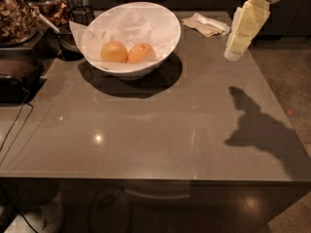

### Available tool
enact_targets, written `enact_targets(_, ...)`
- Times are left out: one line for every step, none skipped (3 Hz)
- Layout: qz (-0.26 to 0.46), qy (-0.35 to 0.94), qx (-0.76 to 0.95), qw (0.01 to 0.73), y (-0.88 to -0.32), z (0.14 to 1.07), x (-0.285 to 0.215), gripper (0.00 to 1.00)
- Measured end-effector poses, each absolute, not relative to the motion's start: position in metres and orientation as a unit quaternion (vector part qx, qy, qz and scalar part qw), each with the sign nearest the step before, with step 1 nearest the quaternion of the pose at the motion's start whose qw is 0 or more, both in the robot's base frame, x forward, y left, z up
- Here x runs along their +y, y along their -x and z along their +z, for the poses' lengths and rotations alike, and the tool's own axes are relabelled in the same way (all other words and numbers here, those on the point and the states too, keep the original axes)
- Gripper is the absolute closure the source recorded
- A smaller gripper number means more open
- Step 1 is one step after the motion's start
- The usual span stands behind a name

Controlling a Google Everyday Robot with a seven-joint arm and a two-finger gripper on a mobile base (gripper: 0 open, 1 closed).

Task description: Pick orange from white bowl

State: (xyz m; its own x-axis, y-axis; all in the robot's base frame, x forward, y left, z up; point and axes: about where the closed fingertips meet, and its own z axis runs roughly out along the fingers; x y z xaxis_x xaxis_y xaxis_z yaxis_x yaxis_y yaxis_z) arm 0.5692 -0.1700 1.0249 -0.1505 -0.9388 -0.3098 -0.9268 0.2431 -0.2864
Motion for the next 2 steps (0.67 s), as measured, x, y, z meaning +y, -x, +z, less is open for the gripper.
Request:
enact_targets(-0.008, 0.621, 0.752, 0.221, -0.582, 1.02, -0.163, 0.0)
enact_targets(-0.001, 0.638, 0.736, 0.225, -0.611, 1.019, -0.136, 0.0)
